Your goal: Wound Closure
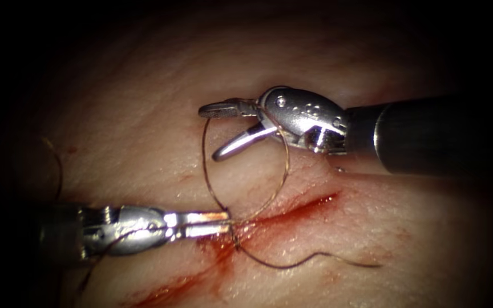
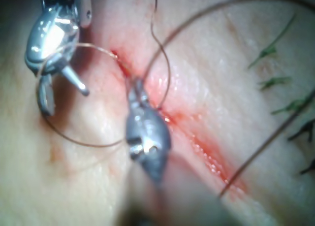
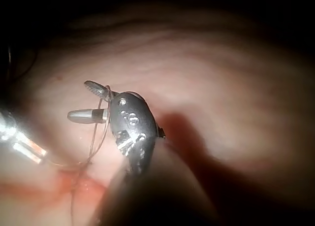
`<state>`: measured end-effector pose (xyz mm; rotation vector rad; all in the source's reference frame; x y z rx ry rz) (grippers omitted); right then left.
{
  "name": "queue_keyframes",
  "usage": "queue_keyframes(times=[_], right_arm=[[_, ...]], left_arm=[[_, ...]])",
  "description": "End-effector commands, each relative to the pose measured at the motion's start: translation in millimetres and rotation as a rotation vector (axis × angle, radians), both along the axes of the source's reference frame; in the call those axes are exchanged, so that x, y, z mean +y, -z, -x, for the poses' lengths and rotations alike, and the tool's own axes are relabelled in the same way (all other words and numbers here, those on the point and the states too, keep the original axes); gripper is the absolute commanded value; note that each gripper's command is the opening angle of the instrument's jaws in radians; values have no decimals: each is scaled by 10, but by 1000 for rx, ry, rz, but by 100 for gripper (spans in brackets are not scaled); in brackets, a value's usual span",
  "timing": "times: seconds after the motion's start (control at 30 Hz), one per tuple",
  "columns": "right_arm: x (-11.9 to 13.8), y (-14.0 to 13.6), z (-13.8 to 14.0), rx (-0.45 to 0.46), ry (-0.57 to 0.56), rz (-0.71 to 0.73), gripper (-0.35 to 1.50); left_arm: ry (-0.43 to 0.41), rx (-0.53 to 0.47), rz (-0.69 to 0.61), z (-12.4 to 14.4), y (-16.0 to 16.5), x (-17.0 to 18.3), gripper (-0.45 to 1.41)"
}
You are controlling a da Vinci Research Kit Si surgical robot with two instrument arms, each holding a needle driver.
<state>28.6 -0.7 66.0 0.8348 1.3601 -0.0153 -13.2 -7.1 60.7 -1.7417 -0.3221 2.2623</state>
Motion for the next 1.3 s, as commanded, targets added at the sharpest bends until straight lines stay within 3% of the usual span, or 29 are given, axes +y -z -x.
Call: queue_keyframes(times=[0.03,0.23,0.33,0.47,0.67,0.87,1.07,1.3], right_arm=[[-9,-2,0,21,42,-12,103],[-18,4,14,109,178,-18,95],[-24,6,28,204,294,2,78],[-30,10,40,248,413,51,70],[-44,16,51,312,563,115,68],[-69,0,54,381,745,263,70],[-77,-16,59,450,811,369,56],[-85,-23,69,469,804,420,51]], left_arm=[[-3,3,-4,4,-10,-5,-45],[-3,18,-12,5,-31,-8,-45],[-7,30,-13,9,-39,-8,-45],[-12,30,-20,10,-39,1,-45],[-12,27,-25,12,-38,10,-45],[-9,29,-26,16,-38,12,-45],[-8,29,-26,16,-37,10,-45],[-10,27,-28,14,-34,11,-45]])
